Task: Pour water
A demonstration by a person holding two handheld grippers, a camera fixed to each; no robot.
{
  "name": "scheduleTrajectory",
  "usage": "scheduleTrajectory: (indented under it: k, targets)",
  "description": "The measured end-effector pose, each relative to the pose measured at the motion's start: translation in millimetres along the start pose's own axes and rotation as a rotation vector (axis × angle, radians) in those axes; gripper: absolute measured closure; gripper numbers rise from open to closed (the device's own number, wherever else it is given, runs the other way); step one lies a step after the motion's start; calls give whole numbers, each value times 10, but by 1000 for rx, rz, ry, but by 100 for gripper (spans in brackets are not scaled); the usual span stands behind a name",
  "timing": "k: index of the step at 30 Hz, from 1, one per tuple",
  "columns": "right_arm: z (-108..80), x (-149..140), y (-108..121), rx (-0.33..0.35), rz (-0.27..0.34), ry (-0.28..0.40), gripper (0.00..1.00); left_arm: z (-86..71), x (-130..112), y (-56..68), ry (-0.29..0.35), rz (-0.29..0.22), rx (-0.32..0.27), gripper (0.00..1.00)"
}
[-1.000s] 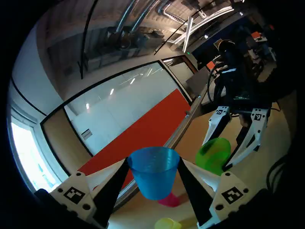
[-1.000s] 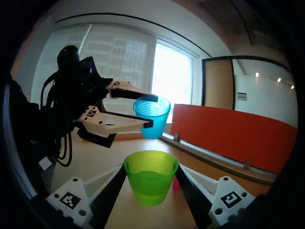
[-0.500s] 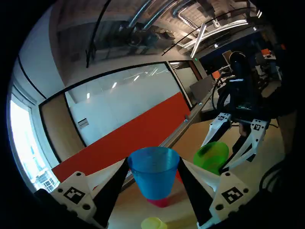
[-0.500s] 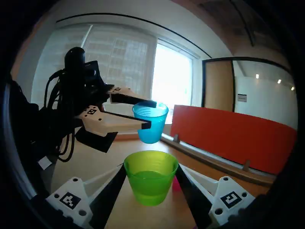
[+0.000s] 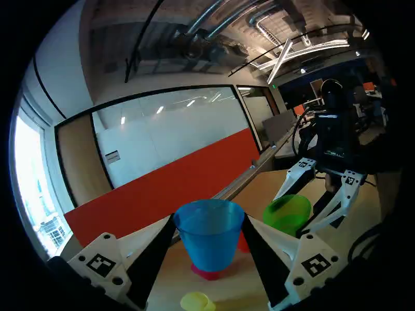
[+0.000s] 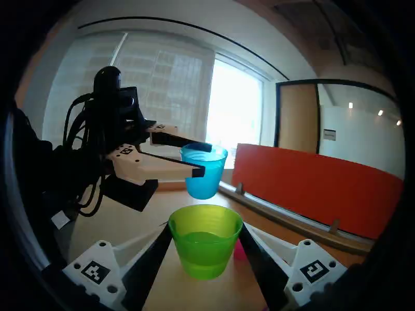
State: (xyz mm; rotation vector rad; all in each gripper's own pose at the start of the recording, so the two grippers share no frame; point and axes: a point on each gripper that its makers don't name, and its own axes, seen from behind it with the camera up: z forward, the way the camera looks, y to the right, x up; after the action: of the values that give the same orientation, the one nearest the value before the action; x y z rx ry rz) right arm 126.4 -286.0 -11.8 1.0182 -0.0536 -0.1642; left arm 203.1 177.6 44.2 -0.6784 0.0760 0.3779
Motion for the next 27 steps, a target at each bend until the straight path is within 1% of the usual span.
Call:
scheduleTrajectory:
  k: [3, 8, 11, 20, 27]
  targets:
    - [-4, 10, -1, -1, -1, -1, 8, -19, 2, -13, 4, -17, -1, 11]
    - [-13, 23, -3, -3, -4, -2, 8, -35, -31, -39, 2, -20, 6, 11]
    - [-21, 32, 0, -4, -5, -3, 8, -37, -53, -48, -1, -33, 5, 11]
    - [-30, 30, 15, -6, -6, -5, 8, -68, -78, -32, -2, -106, -12, 11]
    - [-46, 36, 29, -6, -4, -7, 8, -81, -193, -60, -27, -172, -8, 11]
